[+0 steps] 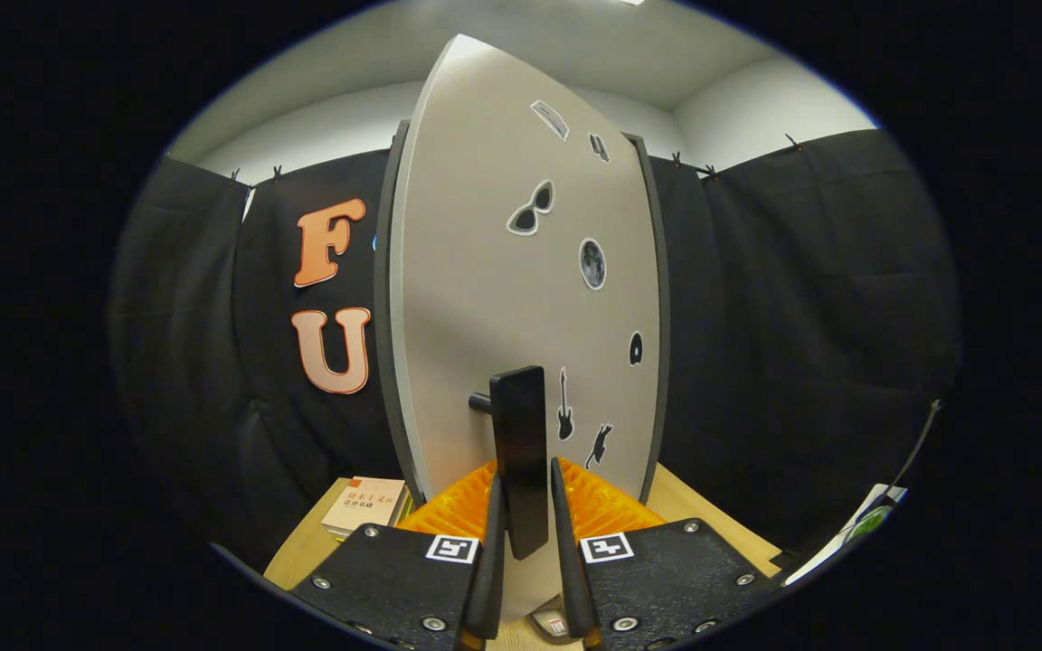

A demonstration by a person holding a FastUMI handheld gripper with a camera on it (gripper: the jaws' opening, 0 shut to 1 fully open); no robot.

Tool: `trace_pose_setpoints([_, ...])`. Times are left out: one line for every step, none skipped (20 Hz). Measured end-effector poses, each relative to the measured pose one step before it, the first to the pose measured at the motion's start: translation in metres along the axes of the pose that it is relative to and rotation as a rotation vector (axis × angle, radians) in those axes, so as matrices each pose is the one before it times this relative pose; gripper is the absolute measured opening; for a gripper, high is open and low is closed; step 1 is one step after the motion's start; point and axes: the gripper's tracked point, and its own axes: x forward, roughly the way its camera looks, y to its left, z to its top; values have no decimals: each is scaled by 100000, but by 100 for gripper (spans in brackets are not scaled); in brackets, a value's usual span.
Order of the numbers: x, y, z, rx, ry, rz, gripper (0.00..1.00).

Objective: Open the shoe cabinet door, grab the shoes and put them into the shoe cabinet, then close the shoe cabinet door.

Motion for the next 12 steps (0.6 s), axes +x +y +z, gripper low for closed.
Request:
trace_pose_setpoints([-128, -468, -68, 396, 84, -761, 27])
trace_pose_setpoints([-135, -458, -117, 91, 35, -700, 27])
trace_pose_setpoints([-177, -458, -63, -120, -76, -863, 27])
trace_pose_setpoints([-181, -659, -124, -35, -11, -821, 27])
trace_pose_setpoints([-146, -465, -5, 101, -80, -683, 27])
trace_pose_setpoints([-9, -568, -40, 207, 67, -548, 27])
trace_pose_setpoints([-78, -456, 5, 455, -106, -558, 27])
trace_pose_setpoints([-43, -421, -133, -363, -104, -411, 27])
trace_pose_setpoints([50, -355, -101, -375, 323, -525, 27])
trace_pose_setpoints([133, -67, 40, -318, -113, -735, 27])
trace_pose_setpoints([148, 48, -15, -932, -28, -623, 27])
trace_pose_setpoints([58, -209, -121, -766, -345, -682, 27])
